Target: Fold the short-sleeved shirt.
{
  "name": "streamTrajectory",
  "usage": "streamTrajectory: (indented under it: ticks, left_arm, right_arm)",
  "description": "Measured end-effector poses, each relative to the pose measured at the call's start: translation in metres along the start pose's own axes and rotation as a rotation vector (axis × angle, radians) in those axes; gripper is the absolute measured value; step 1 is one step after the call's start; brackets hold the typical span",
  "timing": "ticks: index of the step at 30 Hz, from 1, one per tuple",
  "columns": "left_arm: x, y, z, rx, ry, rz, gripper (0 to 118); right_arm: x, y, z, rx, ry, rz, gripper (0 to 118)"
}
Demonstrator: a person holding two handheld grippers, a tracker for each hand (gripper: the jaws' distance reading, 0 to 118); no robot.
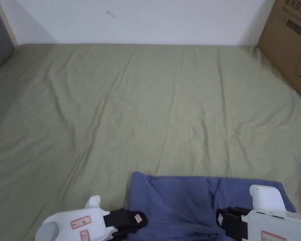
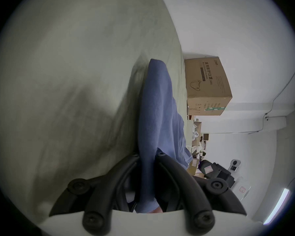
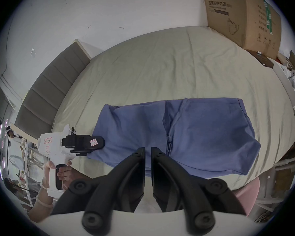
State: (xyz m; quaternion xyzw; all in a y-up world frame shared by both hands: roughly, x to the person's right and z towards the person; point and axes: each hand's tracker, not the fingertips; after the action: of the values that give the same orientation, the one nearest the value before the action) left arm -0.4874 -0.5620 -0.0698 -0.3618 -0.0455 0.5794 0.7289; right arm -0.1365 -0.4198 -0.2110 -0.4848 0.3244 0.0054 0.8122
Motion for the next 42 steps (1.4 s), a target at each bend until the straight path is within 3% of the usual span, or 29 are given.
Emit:
streamTrajectory:
  ticks: [3, 6, 12, 17, 22, 26, 30, 34, 36, 37, 38, 39, 42]
  left_arm:
    - [-0.004, 0.005, 0.026, 0.012, 0.009, -0.019, 10]
    - [-0.011, 0.011, 0.068, 0.072, 0.108, -0.069, 10]
    - [-0.024, 0.013, 0.163, 0.205, 0.276, -0.034, 10]
    - [-0.003, 0.011, 0.184, 0.24, 0.353, -0.086, 10]
    - [0.079, 0.003, 0.157, 0.254, 0.432, -0.278, 10]
    - [0.15, -0.009, 0.113, 0.197, 0.364, -0.478, 10]
    - [0.193, -0.031, 0.04, 0.06, 0.301, -0.667, 10]
    - [0.209, -0.061, -0.046, -0.113, 0.235, -0.734, 10]
    - [0.206, -0.076, -0.088, -0.223, 0.281, -0.776, 23]
    - [0.198, -0.083, -0.107, -0.281, 0.292, -0.796, 42]
    - [0.188, -0.087, -0.12, -0.312, 0.289, -0.796, 78]
    - [0.18, -0.088, -0.132, -0.323, 0.318, -0.743, 95]
    - [0.174, -0.075, -0.131, -0.253, 0.321, -0.565, 99]
  right_arm:
    - [-0.009, 0.003, -0.002, 0.005, 0.003, 0.014, 8]
    - [-0.013, 0.004, -0.003, 0.006, 0.019, 0.012, 8]
    - [-0.012, -0.005, -0.005, -0.005, 0.017, 0.007, 8]
    - [-0.002, -0.013, -0.007, -0.022, 0.017, -0.029, 8]
    - [0.018, -0.015, -0.001, -0.014, 0.051, -0.12, 8]
    - [0.034, -0.016, 0.002, -0.005, 0.045, -0.152, 8]
    - [0.052, -0.019, 0.007, 0.007, 0.022, -0.185, 8]
    - [0.073, -0.026, 0.01, 0.012, 0.006, -0.232, 8]
    - [0.082, -0.031, 0.013, 0.019, -0.007, -0.262, 8]
    - [0.088, -0.033, 0.014, 0.015, -0.012, -0.282, 8]
    - [0.093, -0.036, 0.015, 0.015, -0.019, -0.3, 8]
    - [0.098, -0.038, 0.016, 0.014, -0.028, -0.315, 8]
    - [0.107, -0.043, 0.022, 0.017, -0.054, -0.329, 8]
